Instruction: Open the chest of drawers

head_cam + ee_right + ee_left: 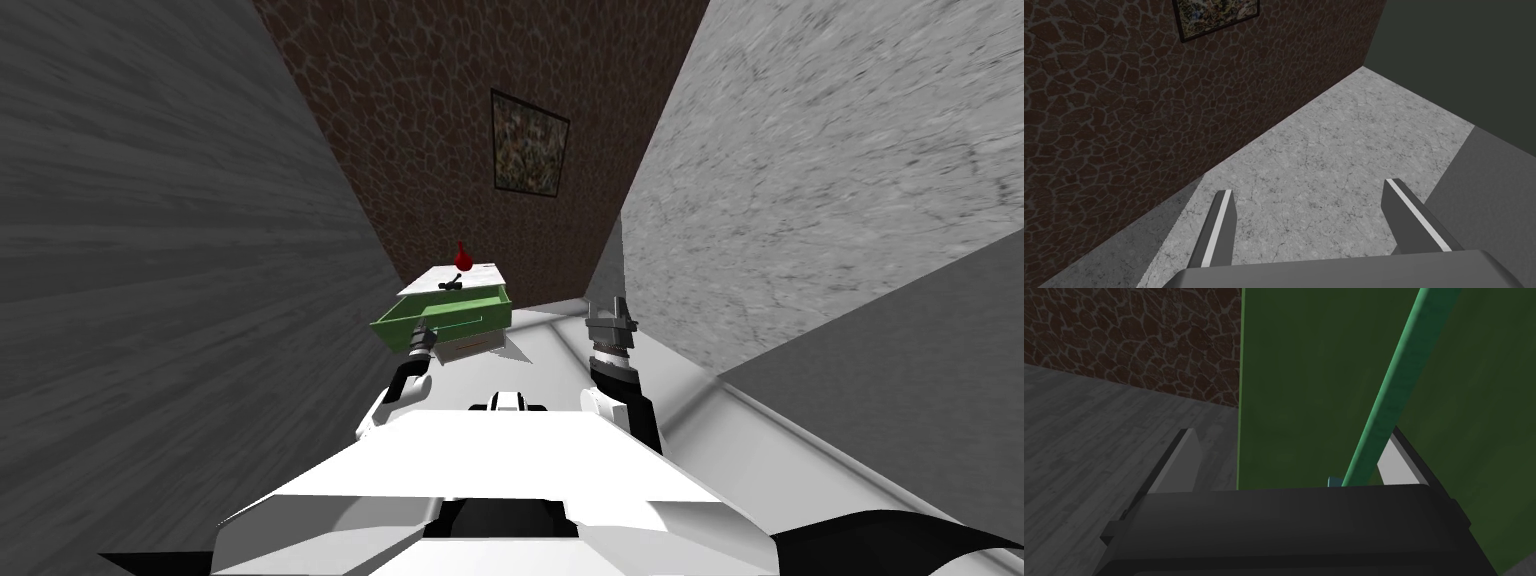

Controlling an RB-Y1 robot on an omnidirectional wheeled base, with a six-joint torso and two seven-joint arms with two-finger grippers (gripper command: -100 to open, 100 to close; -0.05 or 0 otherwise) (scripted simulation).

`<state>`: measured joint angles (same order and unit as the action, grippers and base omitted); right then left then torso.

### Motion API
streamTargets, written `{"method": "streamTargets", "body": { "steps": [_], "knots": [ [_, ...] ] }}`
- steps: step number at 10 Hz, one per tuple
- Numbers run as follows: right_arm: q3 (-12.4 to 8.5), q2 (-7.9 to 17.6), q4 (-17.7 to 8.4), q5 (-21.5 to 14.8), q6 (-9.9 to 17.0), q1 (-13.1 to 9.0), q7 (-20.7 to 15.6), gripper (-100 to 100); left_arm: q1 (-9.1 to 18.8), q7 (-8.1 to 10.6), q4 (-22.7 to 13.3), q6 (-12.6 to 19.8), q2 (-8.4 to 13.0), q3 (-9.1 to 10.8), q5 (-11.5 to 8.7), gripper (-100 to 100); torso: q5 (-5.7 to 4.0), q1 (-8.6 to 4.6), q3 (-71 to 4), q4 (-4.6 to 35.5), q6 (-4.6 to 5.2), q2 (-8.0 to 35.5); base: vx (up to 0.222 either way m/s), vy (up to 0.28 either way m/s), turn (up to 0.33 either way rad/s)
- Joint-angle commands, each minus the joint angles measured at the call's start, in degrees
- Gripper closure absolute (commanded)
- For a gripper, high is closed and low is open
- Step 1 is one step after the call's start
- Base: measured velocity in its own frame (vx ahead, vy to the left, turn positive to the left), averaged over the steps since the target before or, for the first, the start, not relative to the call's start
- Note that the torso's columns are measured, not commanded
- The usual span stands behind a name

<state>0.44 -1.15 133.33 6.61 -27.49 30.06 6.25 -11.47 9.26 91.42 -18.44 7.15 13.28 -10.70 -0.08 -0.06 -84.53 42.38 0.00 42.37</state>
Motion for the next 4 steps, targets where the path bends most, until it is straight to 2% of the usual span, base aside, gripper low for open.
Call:
{"method": "streamTargets", "body": {
  "steps": [1, 4],
  "knots": [
    [0.0, 0.0, 0.0, 0.0, 0.0, 0.0, 0.0, 0, 0.0, 0.0, 0.0, 0.0, 0.0, -0.01, 0.0, 0, 0.02, 0.01, 0.0, 0.0, 0.0, 0.0, 0.0, 0.0, 0.0],
    [0.0, 0.0, 0.0, 0.0, 0.0, 0.0, 0.0, 0, -0.1, -0.01, -0.1, 0.1, 0.0, -0.02, 0.0, 0, 0.06, 0.04, 0.0, -0.1, 0.0, -0.1, 0.0, 0.0, 0.0]
  ]
}}
